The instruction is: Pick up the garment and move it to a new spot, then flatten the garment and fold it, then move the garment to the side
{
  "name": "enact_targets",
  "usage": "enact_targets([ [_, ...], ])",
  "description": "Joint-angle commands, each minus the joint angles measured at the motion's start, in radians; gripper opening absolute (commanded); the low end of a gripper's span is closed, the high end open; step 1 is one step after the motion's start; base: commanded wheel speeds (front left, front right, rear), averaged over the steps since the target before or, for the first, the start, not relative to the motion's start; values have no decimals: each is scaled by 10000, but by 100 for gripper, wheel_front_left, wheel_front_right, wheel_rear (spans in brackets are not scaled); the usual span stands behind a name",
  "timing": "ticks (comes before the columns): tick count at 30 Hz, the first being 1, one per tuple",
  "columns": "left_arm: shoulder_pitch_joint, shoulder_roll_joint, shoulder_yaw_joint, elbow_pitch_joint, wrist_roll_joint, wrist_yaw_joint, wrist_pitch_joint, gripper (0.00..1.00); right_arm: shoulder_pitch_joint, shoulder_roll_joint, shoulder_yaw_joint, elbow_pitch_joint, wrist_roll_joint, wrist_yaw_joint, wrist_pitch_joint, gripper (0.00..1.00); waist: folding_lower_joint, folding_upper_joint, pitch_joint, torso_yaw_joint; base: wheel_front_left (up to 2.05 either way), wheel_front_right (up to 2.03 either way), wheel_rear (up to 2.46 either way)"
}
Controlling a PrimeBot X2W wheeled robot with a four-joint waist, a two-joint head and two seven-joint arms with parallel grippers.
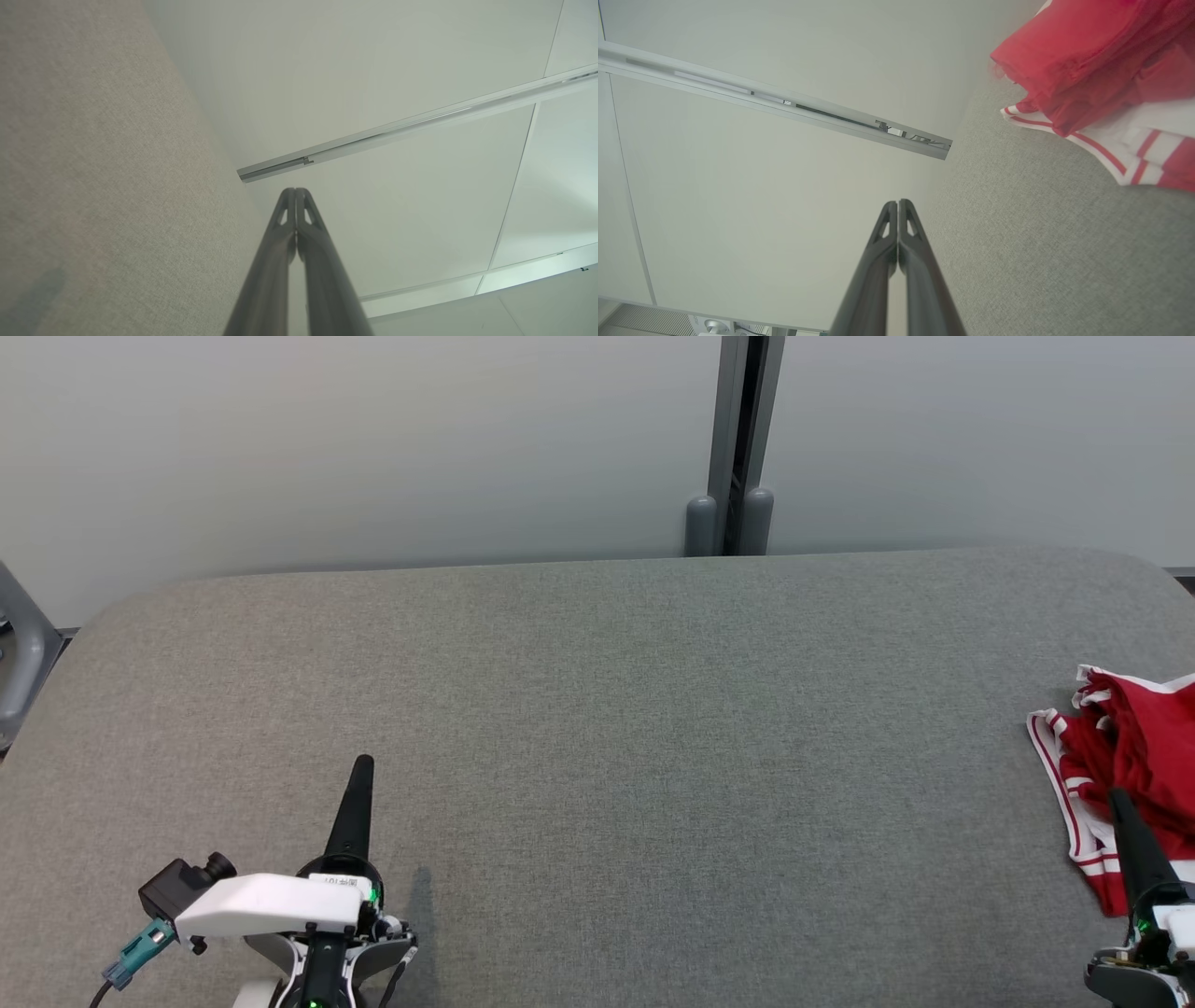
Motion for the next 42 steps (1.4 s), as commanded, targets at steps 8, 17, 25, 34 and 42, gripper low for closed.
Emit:
enact_targets([
  [8, -359, 63, 49, -13, -698, -102, 126, 0, -173, -31, -285, -98, 851, 3, 329, 0, 0, 0, 17, -52, 0, 0, 0],
  [17, -486, 68, 62, 16, -1355, -138, 245, 0, -172, -21, -530, -93, 1647, 4, 611, 0, 0, 0, 37, -113, 0, 0, 0],
  [25, -559, 72, 70, 36, -1820, -169, 314, 0, -190, -17, -683, -91, 2157, 4, 795, 0, 0, 0, 51, -155, 0, 0, 0],
  [34, -681, 75, 80, 63, -2348, -192, 402, 0, -217, -10, -876, -86, 2777, 4, 1009, 0, 0, 0, 69, -210, 0, 0, 0],
  [42, -650, 75, 80, 64, -2383, -178, 424, 0, -217, -10, -895, -85, 2860, 4, 1042, 0, 0, 0, 73, -222, 0, 0, 0],
])
